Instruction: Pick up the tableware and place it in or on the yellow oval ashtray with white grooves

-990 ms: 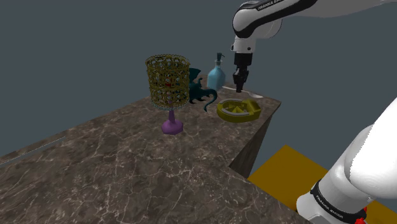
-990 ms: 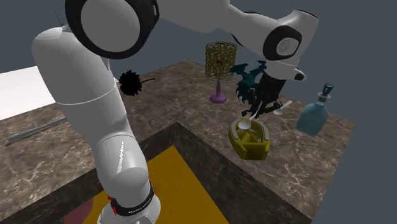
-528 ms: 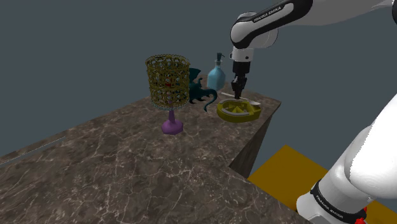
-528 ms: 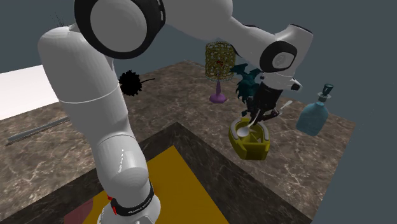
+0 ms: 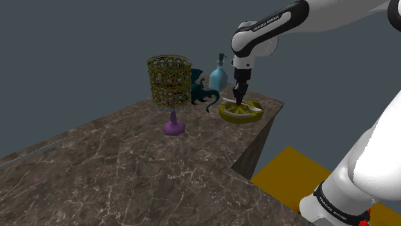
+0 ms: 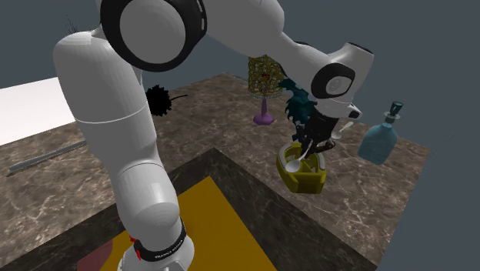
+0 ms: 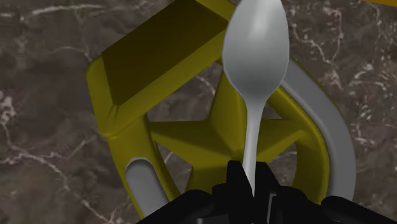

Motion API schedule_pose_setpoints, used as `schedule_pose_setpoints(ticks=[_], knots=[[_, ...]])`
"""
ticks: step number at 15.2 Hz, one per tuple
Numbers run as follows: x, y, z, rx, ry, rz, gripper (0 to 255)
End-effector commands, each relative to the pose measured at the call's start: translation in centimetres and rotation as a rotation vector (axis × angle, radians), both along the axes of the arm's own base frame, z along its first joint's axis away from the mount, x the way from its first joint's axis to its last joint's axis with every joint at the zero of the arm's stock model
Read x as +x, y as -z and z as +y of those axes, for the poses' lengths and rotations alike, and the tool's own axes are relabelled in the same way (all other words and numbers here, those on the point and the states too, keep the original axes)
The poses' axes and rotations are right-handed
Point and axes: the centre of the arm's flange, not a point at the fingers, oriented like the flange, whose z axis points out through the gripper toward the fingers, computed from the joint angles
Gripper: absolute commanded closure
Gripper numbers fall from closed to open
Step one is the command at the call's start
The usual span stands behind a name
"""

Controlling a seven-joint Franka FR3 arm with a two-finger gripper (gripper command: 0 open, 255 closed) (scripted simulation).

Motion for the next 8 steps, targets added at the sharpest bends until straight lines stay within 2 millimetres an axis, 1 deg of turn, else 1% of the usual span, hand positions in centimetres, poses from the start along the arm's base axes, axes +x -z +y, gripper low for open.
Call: schedule_pose_setpoints(ticks=[1, 4, 5, 8], knots=[[-0.01, 0.05, 0.0, 0.0, 0.0, 0.0, 255], [-0.01, 0.05, 0.0, 0.0, 0.0, 0.0, 255], [-0.02, 0.05, 0.0, 0.0, 0.0, 0.0, 0], [-0.02, 0.05, 0.0, 0.0, 0.0, 0.0, 0]])
